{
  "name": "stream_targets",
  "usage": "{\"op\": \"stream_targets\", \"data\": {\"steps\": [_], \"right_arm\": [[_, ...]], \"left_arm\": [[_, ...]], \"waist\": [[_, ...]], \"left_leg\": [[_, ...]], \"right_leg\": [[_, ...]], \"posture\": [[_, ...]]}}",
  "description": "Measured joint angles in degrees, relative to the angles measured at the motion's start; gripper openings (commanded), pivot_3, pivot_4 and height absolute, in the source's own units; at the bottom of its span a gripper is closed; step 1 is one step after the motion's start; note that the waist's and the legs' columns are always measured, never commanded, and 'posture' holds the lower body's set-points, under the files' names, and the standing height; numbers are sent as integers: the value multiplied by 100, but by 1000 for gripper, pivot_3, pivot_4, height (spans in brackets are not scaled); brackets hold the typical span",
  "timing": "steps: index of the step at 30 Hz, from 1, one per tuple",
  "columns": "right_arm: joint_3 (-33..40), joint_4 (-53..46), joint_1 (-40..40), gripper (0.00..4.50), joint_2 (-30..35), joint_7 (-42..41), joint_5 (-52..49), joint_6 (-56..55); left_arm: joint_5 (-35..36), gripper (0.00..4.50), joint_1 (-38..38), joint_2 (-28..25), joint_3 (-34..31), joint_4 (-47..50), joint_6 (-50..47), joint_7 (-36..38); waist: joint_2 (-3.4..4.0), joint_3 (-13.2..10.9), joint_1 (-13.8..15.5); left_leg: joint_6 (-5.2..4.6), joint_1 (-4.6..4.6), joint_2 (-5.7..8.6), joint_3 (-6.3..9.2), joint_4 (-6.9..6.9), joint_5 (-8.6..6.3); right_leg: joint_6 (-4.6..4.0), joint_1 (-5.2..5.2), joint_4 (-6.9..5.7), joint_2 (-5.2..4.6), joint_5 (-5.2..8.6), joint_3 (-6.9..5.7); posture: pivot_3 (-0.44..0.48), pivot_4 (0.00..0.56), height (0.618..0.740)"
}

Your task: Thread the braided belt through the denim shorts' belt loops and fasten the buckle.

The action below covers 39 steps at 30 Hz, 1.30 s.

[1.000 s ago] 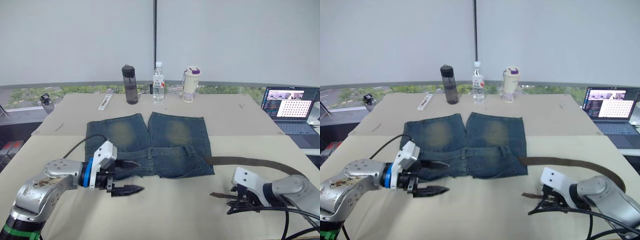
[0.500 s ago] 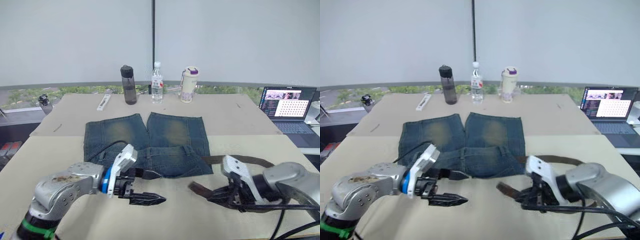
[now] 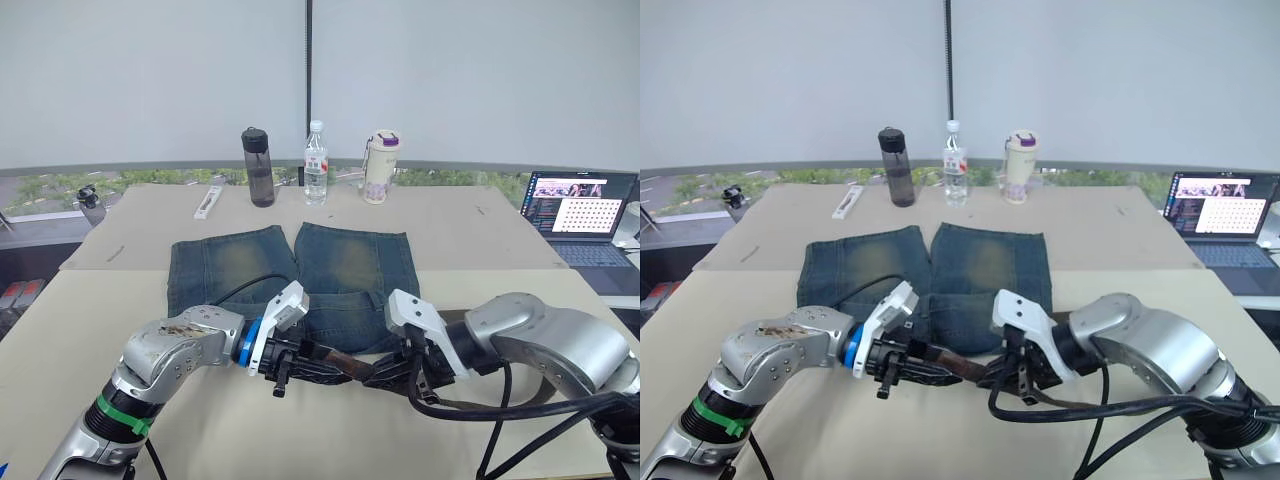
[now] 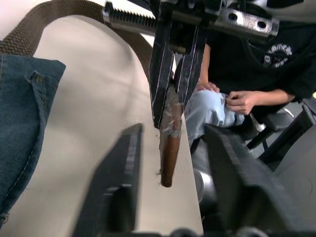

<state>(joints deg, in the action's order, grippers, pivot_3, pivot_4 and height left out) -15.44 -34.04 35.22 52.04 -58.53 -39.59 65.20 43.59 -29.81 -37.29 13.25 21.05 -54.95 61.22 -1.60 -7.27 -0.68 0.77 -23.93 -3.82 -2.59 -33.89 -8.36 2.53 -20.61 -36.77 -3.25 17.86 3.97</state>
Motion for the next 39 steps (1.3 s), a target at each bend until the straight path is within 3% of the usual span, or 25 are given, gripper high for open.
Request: {"op": "stream_targets", "data": {"steps": [2, 3, 5, 7, 11, 14, 16, 22, 27, 39], "right_arm": [[-1, 9, -2, 0, -37, 13, 6, -3], [3, 12, -23, 847, -58, 61, 18, -18], [115, 1, -163, 1399, -53, 127, -7, -44], [671, -18, -510, 2082, -180, 390, -204, 12], [2604, -61, -768, 2082, -792, 1384, -1435, 460], [3457, -383, -1035, 2082, -950, 2310, -2859, 593], [3419, -733, -1717, 2082, -1111, 3213, -3709, 571], [2632, -908, -2753, 2082, -1722, 5020, -4261, 229], [2499, -582, -2824, 2082, -2235, 5592, -4701, -515], [2377, -238, -2345, 2082, -2103, 5943, -6018, -1385]], "left_arm": [[-70, 61, 1, -3, 14, -41, 9, 19], [-69, 0, 1, 5, 3, -81, 6, 15], [-53, 0, 13, 79, -15, -105, -41, -31], [-13, 0, 15, 235, -124, -248, -189, -248], [402, 0, -164, 914, -684, -1024, -1180, -1100], [858, 0, -443, 1508, -1307, -1524, -1901, -1739], [1273, 0, -722, 1941, -1847, -1832, -2423, -2194], [2137, 0, -1006, 2419, -2692, -2076, -3332, -2899], [2654, 0, -1018, 2265, -2883, -2083, -3707, -3105], [3941, 0, -959, 1898, -3209, -2182, -3635, -3797]], "waist": [[0, 0, 2], [0, 0, 6], [0, 0, 22], [-1, 0, 44], [-1, -1, 58], [-7, -3, 69], [-9, -2, 63], [-3, -2, -59], [-3, -3, -54], [-3, -3, -19]], "left_leg": [[0, -1, 0, -1, 0, 0], [0, -1, 0, 0, 0, 0], [0, -5, 2, 0, -1, 0], [0, -15, 2, 0, -5, 0], [-4, -24, 4, 12, -10, 3], [-4, -25, 3, 24, -10, 3], [-4, -25, 4, 31, -7, 3], [-5, -21, 15, 46, -9, 3], [-5, -22, 18, 57, -6, 3], [-4, -24, 19, 56, -4, 3]], "right_leg": [[-3, -1, 0, -1, 2, 1], [-2, -1, 0, -1, 1, 0], [-1, -1, 2, -4, 1, 0], [6, -6, 3, -4, -3, -1], [20, -10, -1, -1, -11, -3], [21, -2, 3, 2, -11, -12], [22, 2, 4, 3, -10, -15], [27, -3, 0, 8, -13, -2], [26, -3, 2, 13, -13, -3], [21, -3, 8, 7, -15, -3]], "posture": [[0, 150, 740], [0, 150, 740], [0, 150, 740], [0, 150, 740], [0, 150, 740], [0, 150, 740], [0, 150, 740], [0, 150, 740], [0, 150, 740], [0, 150, 740]]}}
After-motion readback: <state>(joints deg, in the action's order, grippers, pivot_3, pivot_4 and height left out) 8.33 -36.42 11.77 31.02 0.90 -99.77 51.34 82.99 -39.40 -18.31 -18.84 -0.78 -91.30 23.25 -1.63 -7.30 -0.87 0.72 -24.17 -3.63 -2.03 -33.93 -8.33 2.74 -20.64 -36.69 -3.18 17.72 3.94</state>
